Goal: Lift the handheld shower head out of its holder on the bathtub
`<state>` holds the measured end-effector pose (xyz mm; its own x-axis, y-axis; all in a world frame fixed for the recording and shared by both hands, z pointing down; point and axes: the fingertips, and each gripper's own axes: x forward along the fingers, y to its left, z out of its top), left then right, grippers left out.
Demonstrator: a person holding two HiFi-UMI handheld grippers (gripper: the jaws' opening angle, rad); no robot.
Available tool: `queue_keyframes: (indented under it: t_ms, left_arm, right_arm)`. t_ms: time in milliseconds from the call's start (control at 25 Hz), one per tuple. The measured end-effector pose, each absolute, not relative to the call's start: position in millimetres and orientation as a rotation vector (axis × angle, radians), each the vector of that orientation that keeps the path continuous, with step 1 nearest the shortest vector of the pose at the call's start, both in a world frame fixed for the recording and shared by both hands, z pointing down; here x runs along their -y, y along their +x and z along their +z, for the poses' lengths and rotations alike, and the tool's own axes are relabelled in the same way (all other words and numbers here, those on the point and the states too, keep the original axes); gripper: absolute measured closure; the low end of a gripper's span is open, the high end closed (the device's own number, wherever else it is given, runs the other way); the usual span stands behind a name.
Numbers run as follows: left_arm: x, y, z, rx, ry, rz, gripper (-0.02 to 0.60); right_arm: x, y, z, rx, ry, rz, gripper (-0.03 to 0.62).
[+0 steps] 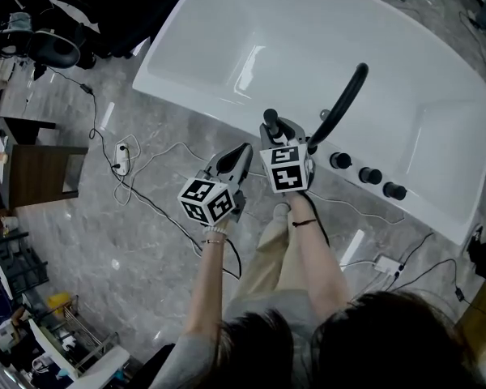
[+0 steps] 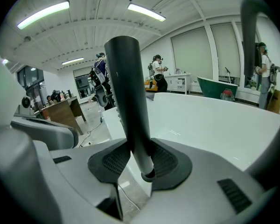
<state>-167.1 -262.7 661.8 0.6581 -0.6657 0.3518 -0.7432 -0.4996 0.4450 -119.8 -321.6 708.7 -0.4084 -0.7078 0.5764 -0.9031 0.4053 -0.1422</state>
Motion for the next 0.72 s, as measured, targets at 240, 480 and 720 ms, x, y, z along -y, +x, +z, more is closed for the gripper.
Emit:
queue_keyframes:
  t_ms: [240, 480, 720]
  left_arm:
    - [258.2, -164.4, 646.0, 1.084, 2.308, 0.167, 0.577]
    - [254.3, -161.6, 627.5, 1.084, 2.316, 0.145, 0.577]
    - [247.9, -156.1, 606.4, 1.074, 2.327, 0.125, 0.577]
  right_arm:
    - [314.1, -118.9, 684.7, 2.256, 1.388, 0.616, 0.461]
    - [308.5, -117.2, 655.3, 2.286, 1.397, 0.61, 0.461]
    - [302.5, -117.3, 625.1, 2.319, 1.381, 0.587, 0.461]
